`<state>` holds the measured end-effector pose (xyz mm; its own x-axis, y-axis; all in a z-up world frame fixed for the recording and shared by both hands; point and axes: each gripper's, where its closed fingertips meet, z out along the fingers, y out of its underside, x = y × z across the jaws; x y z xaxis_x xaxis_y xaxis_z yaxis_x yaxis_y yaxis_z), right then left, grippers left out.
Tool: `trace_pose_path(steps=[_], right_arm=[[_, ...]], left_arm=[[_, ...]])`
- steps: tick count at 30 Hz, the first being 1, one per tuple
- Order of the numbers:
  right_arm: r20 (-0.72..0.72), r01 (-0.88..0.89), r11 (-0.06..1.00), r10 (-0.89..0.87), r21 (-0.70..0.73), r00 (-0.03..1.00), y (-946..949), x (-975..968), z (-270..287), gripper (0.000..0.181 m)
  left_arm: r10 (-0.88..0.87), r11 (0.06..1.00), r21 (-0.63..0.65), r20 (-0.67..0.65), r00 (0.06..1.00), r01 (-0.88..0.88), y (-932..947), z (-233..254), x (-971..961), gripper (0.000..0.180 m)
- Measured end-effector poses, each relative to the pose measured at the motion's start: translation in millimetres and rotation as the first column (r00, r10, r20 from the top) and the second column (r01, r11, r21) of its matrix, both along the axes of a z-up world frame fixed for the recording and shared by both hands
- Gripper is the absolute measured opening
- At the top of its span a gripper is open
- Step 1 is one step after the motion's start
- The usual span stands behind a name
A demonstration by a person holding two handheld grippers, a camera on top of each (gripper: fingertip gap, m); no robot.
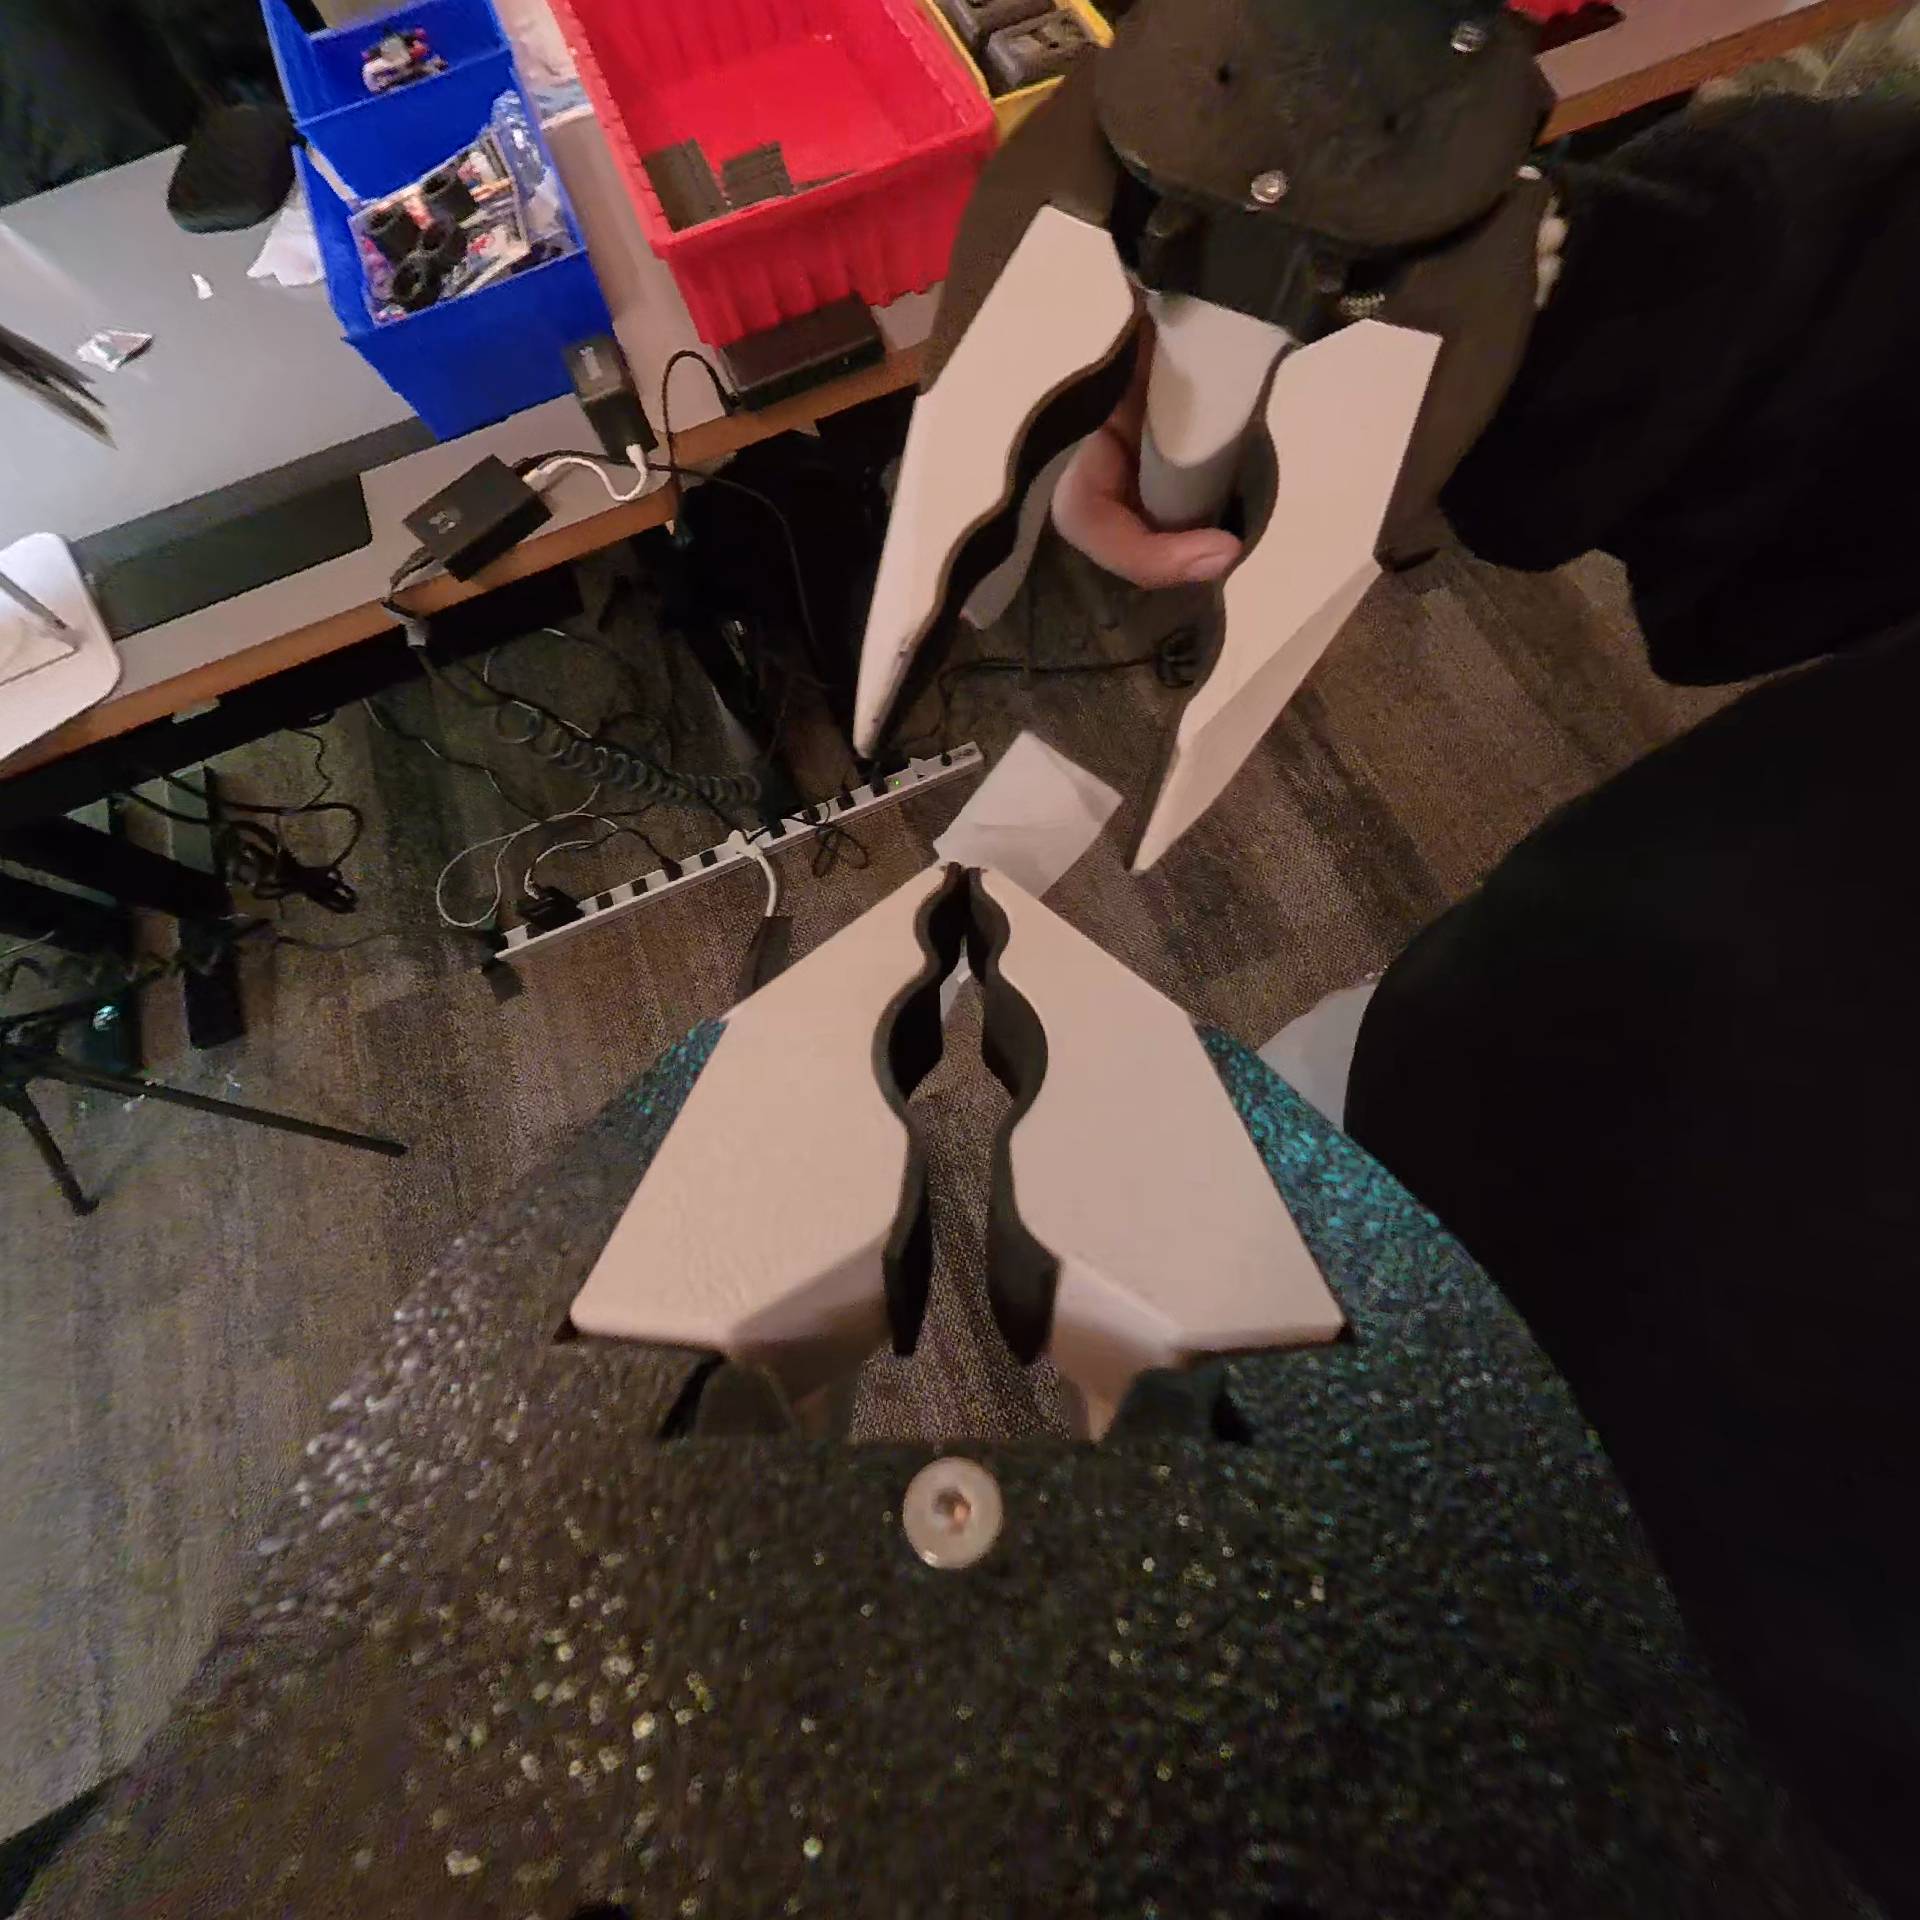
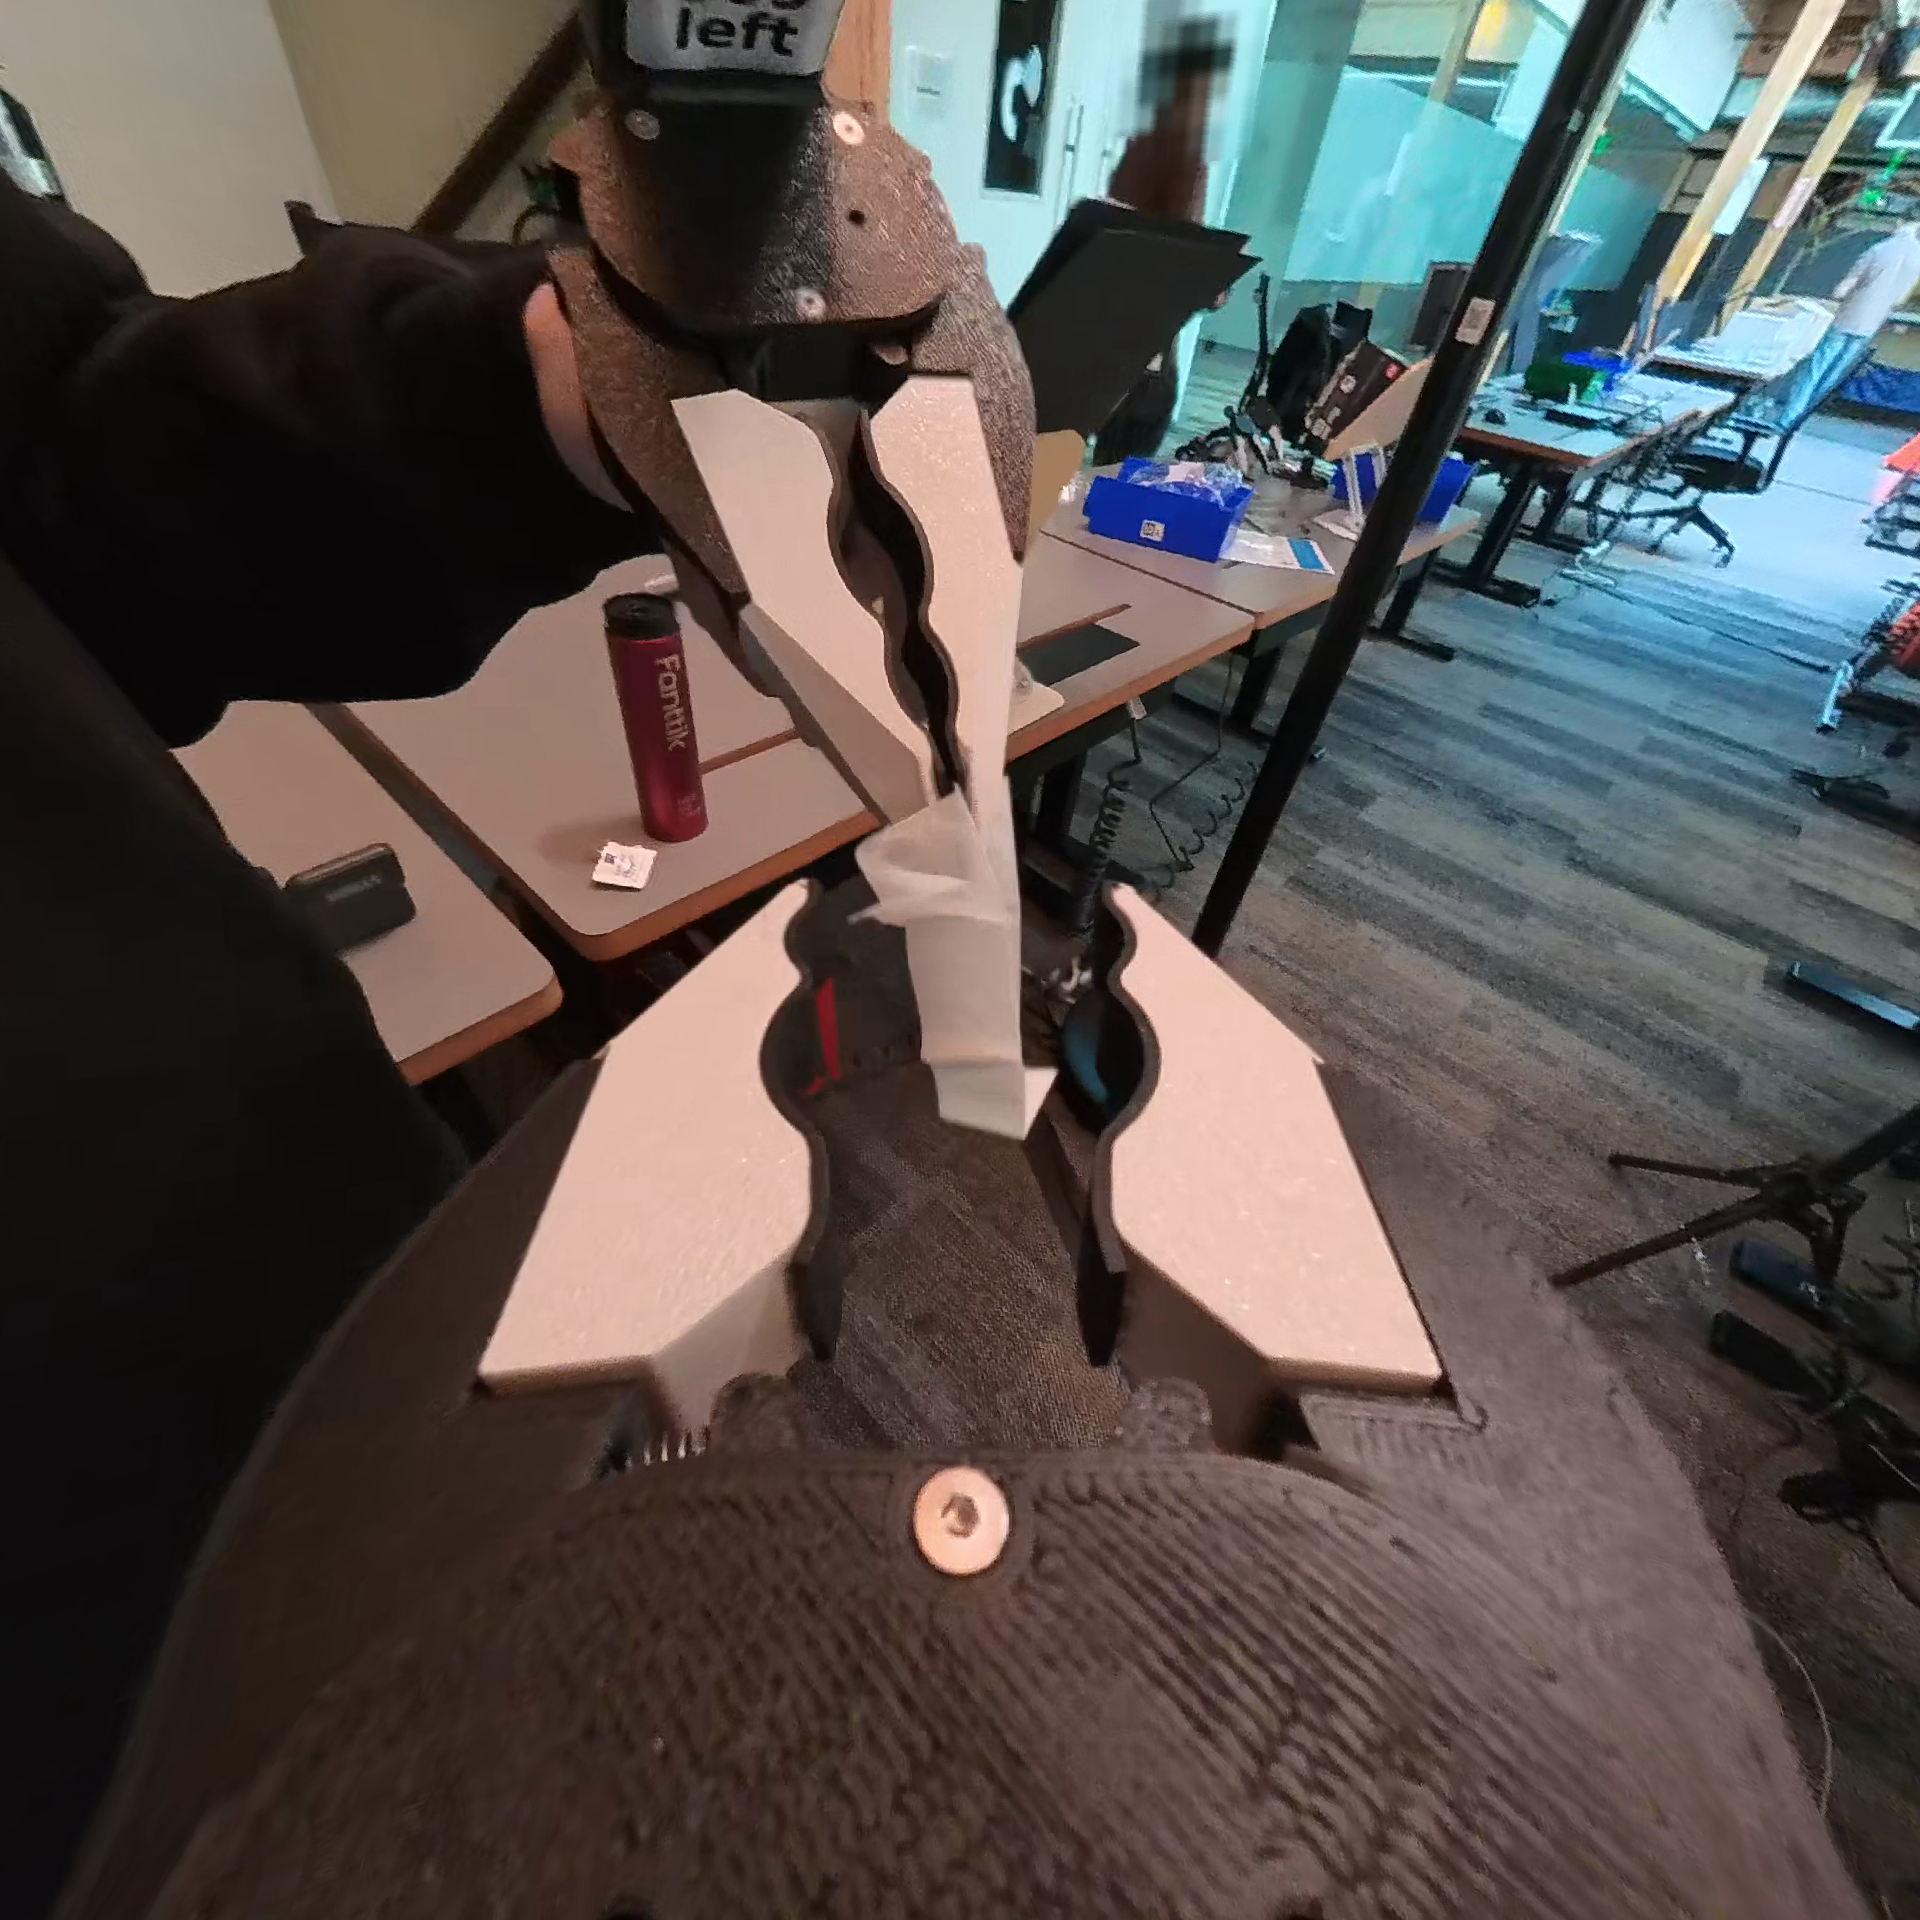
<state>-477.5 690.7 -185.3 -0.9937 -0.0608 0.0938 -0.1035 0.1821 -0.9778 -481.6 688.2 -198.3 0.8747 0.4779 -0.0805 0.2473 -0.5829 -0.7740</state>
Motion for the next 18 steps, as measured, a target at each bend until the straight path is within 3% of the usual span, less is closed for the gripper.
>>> trace_pose_path(steps=[5, 9, 12, 18], right_arm=[[0.045, 0.076, 0.997, -0.075, -0.028, 0.996, 2.1, -6.0, 1.5, 0.026], [0.113, 0.081, 0.995, -0.075, -0.051, 0.991, -0.8, -3.5, 0.8, 0.021], [0.142, 0.096, 0.993, -0.084, -0.075, 0.986, -3.1, -4.9, 2.9, 0.002], [0.156, 0.167, 0.983, -0.155, -0.072, 0.976, 2.1, -20.2, 2.7, 0.000]], left_arm=[[0.062, 0.998, 0.020, 0.000, 0.998, -0.062, -8.0, 2.1, -6.0, 0.000], [0.075, 0.997, 0.030, 0.004, 0.997, -0.075, -9.7, 1.7, -7.4, 0.000], [0.071, 0.997, 0.042, 0.002, 0.997, -0.071, -8.2, 3.5, -6.9, 0.000], [0.083, 0.995, 0.058, -0.008, 0.996, -0.083, -11.8, 7.5, -7.9, 0.000]])
